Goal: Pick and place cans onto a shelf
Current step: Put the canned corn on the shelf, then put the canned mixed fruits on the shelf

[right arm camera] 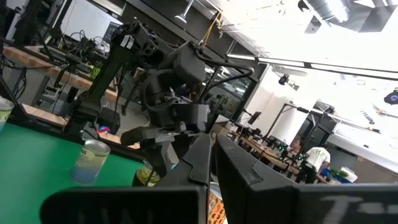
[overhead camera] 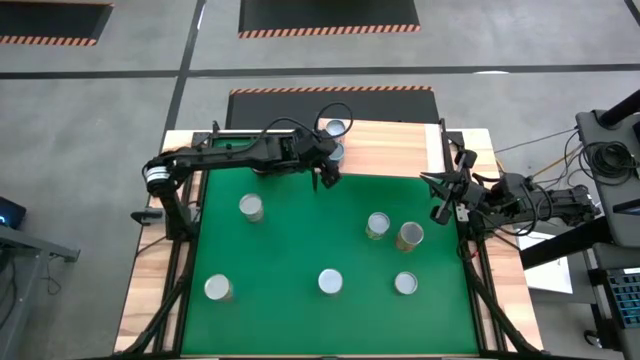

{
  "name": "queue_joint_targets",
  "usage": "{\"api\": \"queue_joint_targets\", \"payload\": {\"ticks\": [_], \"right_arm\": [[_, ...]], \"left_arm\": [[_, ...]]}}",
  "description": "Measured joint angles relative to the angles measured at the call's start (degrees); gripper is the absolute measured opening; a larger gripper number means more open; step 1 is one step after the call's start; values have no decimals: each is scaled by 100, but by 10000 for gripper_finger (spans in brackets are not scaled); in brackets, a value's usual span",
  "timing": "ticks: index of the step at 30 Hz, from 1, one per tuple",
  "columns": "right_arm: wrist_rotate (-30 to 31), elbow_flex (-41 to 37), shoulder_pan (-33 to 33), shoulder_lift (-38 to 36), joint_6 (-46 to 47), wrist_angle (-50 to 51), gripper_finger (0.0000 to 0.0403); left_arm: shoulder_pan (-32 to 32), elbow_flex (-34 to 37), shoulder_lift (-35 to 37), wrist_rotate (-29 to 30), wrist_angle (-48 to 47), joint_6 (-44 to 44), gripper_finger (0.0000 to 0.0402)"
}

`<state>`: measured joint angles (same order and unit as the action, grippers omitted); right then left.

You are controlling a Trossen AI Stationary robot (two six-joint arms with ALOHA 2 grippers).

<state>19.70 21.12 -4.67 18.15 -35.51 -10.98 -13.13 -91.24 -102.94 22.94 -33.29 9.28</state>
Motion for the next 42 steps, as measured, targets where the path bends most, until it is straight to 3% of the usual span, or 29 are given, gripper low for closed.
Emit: {"api": "queue_joint_targets", "payload": {"ticks": [23,29,33,37,42], "right_arm": [[155,0,-2,-4,-4,37,13],[153,0,0,-4,-4,39,13],[155,0,0,-7,-4,39,13],[154,0,-2,-7,-4,39,13],[155,0,-2,-7,-6,39,13]], "left_arm": [[17,17,-162,2,119,-90,311],[87,-191,-81,2,-117,-474,311],[173,-608,-53,8,-830,-1194,311],[210,-762,-40,42,-1749,-2203,287],[130,-716,-92,47,-1757,-2386,200]]}}
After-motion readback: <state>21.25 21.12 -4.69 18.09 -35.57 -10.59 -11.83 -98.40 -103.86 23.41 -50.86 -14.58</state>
